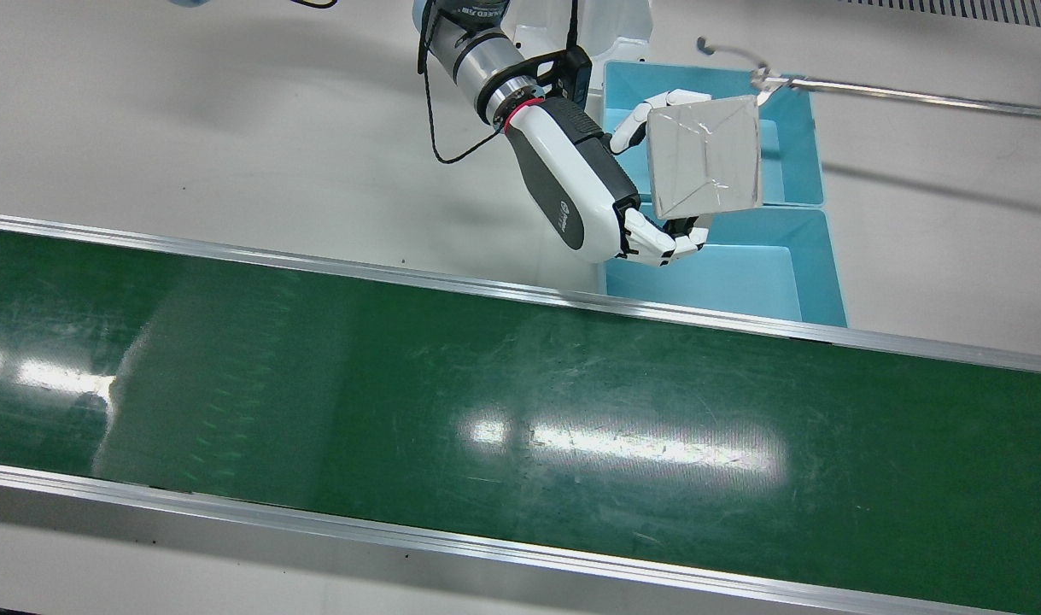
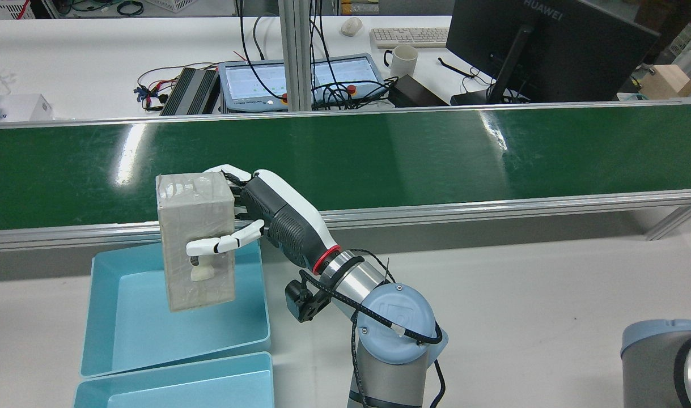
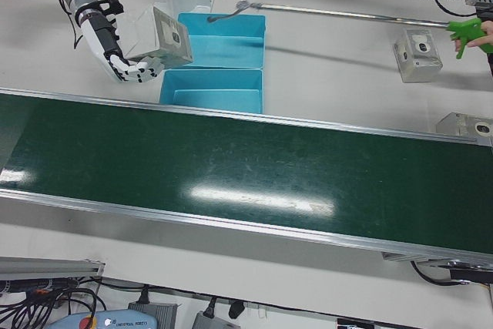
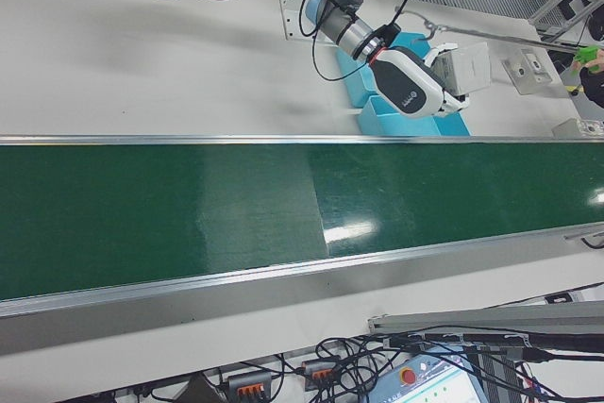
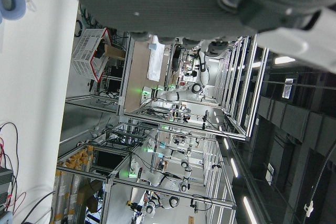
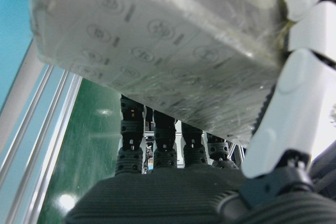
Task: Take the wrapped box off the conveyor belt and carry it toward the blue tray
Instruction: 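Lift the box off the belt and carry it over the blue tray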
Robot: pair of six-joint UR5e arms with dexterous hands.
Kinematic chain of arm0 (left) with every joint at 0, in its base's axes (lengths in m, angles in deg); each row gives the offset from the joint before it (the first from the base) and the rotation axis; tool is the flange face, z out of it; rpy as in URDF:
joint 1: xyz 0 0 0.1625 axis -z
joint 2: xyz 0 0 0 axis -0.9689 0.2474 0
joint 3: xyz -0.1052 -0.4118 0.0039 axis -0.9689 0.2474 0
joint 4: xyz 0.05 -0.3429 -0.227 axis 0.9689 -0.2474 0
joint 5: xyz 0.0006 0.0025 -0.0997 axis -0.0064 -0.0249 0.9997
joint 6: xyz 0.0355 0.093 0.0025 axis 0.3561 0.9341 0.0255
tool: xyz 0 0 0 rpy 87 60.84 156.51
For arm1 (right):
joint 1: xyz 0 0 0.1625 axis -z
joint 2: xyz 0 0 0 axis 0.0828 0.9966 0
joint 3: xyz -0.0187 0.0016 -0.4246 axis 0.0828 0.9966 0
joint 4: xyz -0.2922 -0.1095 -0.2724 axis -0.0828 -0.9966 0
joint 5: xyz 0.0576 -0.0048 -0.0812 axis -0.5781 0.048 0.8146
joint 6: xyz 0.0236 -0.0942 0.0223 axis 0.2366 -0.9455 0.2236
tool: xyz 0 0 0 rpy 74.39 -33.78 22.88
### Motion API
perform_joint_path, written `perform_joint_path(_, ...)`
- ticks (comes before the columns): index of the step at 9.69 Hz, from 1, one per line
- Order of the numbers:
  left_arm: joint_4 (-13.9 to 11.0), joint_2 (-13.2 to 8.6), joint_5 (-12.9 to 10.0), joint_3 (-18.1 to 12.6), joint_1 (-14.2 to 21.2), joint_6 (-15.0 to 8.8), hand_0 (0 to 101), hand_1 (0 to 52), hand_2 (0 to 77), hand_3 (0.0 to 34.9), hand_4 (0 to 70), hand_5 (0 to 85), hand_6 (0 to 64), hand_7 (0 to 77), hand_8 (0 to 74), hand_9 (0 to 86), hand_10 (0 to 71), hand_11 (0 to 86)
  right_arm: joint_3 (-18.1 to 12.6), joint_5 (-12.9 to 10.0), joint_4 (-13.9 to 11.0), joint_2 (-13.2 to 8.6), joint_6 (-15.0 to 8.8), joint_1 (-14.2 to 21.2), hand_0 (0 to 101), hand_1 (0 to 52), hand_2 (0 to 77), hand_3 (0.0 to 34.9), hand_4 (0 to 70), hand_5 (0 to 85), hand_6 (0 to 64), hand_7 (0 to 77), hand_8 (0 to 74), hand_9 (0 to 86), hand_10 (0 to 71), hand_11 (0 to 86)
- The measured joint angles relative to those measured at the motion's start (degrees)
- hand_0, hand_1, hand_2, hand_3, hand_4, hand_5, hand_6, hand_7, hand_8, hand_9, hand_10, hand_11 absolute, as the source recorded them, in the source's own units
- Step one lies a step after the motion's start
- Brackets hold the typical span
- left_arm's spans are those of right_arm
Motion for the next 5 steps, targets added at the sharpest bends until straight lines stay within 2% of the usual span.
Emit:
perform_joint_path(1, 0.0, 0.0, 0.0, 0.0, 0.0, 0.0, 0, 0.0, 0.5, 0.0, 0.5, 1.1, 0.5, 0.5, 0.5, 0.0, 0.0, 0.0, 0.2, 0.5, 0.5, 0.0, -0.1, 0.2, 45, 8.2, 24.0, 2.0, 10.4, 51.3, 32.2, 39.8, 38.2, 50.2, 51.8, 33.8)
perform_joint_path(2, 0.0, 0.0, 0.0, 0.0, 0.0, 0.0, 0, 0.0, 0.5, 0.0, 0.5, 1.1, 0.5, 0.5, 0.5, 0.0, 0.0, 0.0, 0.4, 1.0, 0.8, -0.1, -0.1, 0.3, 45, 8.2, 24.0, 2.0, 10.4, 51.3, 32.2, 39.8, 38.2, 50.2, 51.8, 33.8)
perform_joint_path(3, 0.0, 0.0, 0.0, 0.0, 0.0, 0.0, 0, 0.0, 0.5, 0.0, 0.5, 1.1, 0.5, 0.5, 0.5, 0.5, 0.5, 0.5, 0.4, 1.5, 0.9, -0.2, -0.1, 0.4, 41, 18.5, 4.4, 9.2, 0.0, 28.9, 16.9, 30.5, 18.5, 34.9, 33.3, 15.3)
perform_joint_path(4, 0.0, 0.0, 0.0, 0.0, 0.0, 0.0, 0, 0.0, 1.1, 0.0, 0.5, 1.1, 0.5, 0.5, 0.5, 0.0, 0.0, 0.5, 0.4, 1.7, 1.0, -0.4, -0.1, 0.4, 38, 4.9, 2.7, 12.7, 0.0, 15.8, 7.6, 20.7, 6.5, 26.7, 22.9, 3.8)
perform_joint_path(5, 0.0, 0.0, 0.0, 0.0, 0.0, 0.0, 0, 0.0, 1.1, 0.0, 0.5, 1.1, 0.5, 0.5, 0.5, 0.5, 0.5, 0.0, 0.3, 2.0, 1.0, -0.5, 0.0, 0.4, 38, 2.2, 1.6, 16.6, 0.0, 4.4, 0.0, 7.6, 0.0, 13.6, 10.4, 2.2)
